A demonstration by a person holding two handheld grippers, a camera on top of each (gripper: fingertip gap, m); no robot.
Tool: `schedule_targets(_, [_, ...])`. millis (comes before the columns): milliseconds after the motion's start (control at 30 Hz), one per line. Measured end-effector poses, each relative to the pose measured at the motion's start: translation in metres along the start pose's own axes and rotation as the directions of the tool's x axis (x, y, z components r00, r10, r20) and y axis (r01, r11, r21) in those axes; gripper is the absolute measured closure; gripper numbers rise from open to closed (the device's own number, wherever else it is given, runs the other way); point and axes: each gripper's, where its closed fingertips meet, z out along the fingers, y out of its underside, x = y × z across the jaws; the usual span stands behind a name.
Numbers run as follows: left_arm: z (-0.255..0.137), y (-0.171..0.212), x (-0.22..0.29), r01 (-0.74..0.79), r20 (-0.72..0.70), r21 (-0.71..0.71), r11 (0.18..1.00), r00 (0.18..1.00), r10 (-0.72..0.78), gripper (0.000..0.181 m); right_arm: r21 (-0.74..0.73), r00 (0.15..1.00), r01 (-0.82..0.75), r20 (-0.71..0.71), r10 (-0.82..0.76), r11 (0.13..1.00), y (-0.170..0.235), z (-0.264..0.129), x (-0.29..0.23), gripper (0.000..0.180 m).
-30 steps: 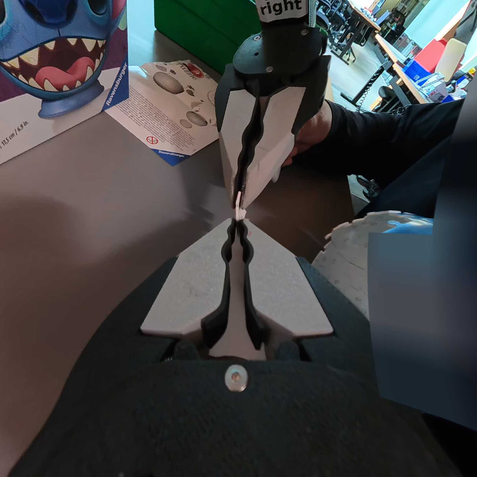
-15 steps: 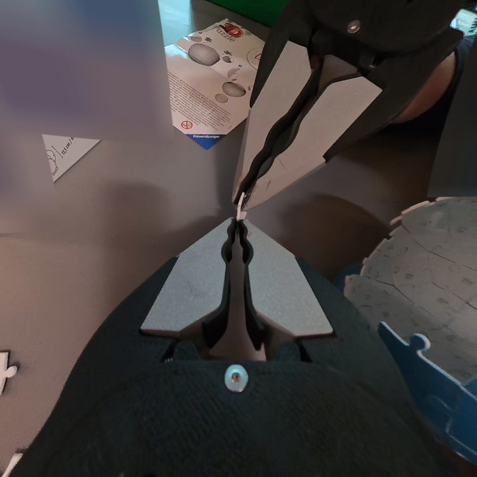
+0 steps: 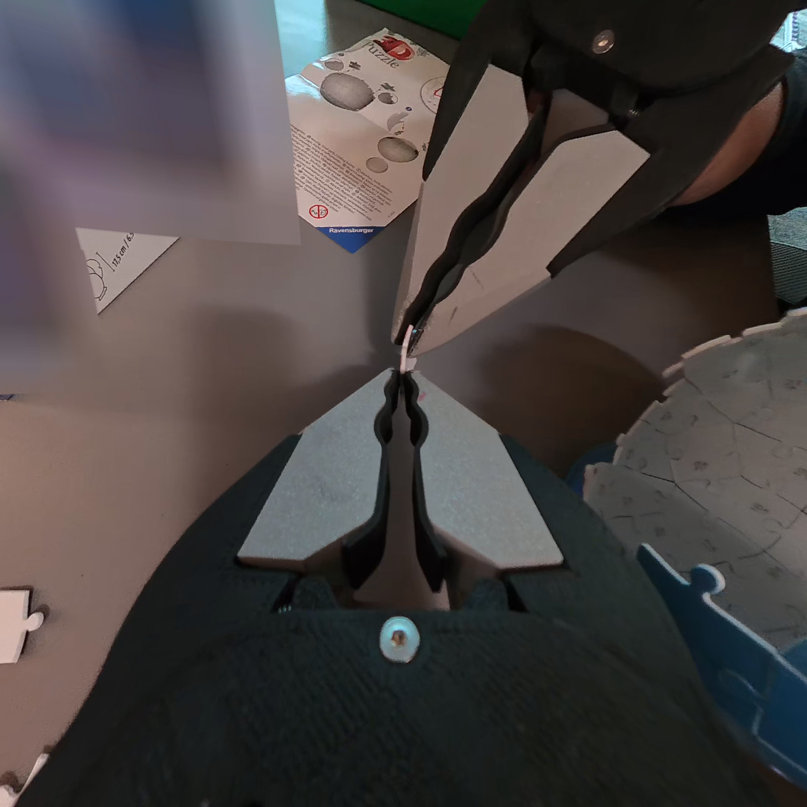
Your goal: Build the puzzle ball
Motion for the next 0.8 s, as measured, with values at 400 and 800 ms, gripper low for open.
schedule_targets(400, [-0.008,-0.013,0.01,0.077,-0.086,0.069,0.995,0.994,-0.071,0.181,0.077,0.964,-0.17,0.219,0.149,0.982,-0.013,-0.016,-0.007,0.178])
schedule_targets(800, [-0.02,-0.026,0.009,0.185,-0.172,0.157,0.97,0.972,-0.158,0.181,0.131,0.86,-0.366,0.427,0.28,0.921,-0.027,-0.03,-0.005,0.177])
